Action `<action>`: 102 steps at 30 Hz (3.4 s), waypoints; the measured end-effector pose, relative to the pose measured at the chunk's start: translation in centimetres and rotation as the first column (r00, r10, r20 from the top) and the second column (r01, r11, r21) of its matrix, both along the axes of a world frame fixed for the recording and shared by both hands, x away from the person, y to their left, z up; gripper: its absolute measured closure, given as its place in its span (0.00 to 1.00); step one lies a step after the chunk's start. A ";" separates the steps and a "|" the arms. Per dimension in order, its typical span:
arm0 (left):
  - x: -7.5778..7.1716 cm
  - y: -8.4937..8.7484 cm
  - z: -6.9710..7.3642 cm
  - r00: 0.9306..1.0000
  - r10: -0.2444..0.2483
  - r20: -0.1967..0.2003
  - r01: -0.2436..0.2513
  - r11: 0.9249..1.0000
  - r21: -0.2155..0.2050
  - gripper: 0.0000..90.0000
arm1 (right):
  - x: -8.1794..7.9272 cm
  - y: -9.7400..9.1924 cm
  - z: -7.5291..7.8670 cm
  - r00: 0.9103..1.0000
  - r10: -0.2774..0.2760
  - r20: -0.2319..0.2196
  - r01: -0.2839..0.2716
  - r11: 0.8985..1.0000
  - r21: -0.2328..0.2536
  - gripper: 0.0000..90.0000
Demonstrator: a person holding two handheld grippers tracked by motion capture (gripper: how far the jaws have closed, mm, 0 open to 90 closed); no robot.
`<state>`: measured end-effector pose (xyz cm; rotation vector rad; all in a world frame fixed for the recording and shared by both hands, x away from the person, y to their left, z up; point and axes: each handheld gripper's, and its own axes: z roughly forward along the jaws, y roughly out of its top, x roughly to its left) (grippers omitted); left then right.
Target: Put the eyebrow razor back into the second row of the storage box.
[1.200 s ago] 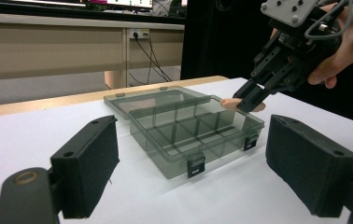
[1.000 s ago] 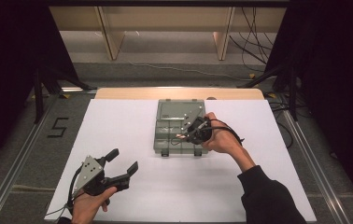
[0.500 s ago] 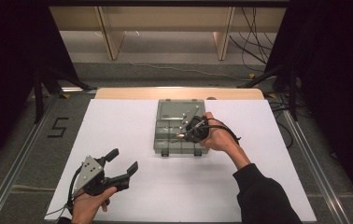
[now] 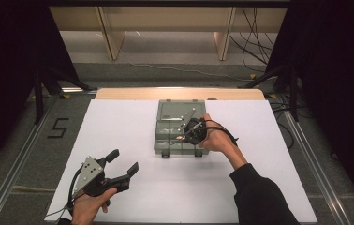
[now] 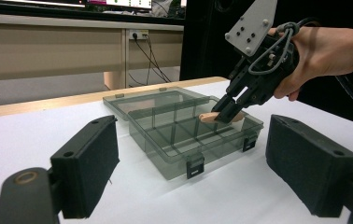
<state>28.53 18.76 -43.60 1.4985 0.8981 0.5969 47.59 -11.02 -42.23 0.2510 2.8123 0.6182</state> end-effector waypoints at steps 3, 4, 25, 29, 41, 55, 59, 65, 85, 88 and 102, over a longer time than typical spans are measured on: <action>0.0 0.0 0.0 1.000 -0.002 0.000 0.002 1.000 -0.001 0.19 | 0.0 0.1 -0.2 1.000 -0.017 0.000 0.017 1.000 -0.002 0.89; 0.0 0.0 0.0 1.000 -0.001 0.000 0.001 1.000 -0.001 0.19 | 0.1 0.1 -0.2 1.000 -0.014 -0.001 0.014 1.000 0.001 0.87; 0.0 0.0 0.0 1.000 0.001 -0.001 -0.001 1.000 0.003 0.19 | -2.4 -1.3 2.7 0.983 -0.179 0.050 0.164 0.963 0.211 0.46; 0.0 0.0 0.0 1.000 0.002 -0.003 -0.002 1.000 0.003 0.19 | -3.1 -1.7 2.9 0.974 -0.219 0.058 0.196 0.944 0.265 0.40; 0.0 -0.1 0.0 1.000 0.003 -0.004 -0.003 1.000 0.001 0.19 | -4.3 -3.0 3.3 0.965 -0.263 0.008 0.240 0.892 0.382 0.29; 0.0 -0.1 -0.1 1.000 0.004 -0.004 -0.004 1.000 0.001 0.19 | -6.1 -3.7 3.2 0.961 -0.275 -0.023 0.254 0.847 0.466 0.29; 0.0 -0.1 0.0 1.000 0.003 -0.003 -0.003 1.000 0.002 0.19 | -6.5 -3.9 3.2 0.961 -0.274 -0.025 0.253 0.844 0.473 0.28; 0.0 -0.1 0.0 1.000 0.003 -0.004 -0.003 1.000 0.001 0.19 | -7.3 -4.3 3.2 0.963 -0.266 -0.029 0.246 0.834 0.494 0.28; 0.0 -0.1 0.0 1.000 -0.005 -0.005 0.005 1.000 0.003 0.19 | -8.7 -5.8 3.1 0.955 -0.295 -0.037 0.261 0.776 0.574 0.26; 0.0 -0.1 -0.1 1.000 -0.009 -0.004 0.009 1.000 0.007 0.19 | -9.0 -6.2 3.0 0.954 -0.298 -0.042 0.265 0.765 0.587 0.25; 0.0 -0.1 -0.1 1.000 -0.011 -0.006 0.011 1.000 0.010 0.18 | -10.6 -7.5 2.6 0.948 -0.315 -0.043 0.269 0.724 0.635 0.24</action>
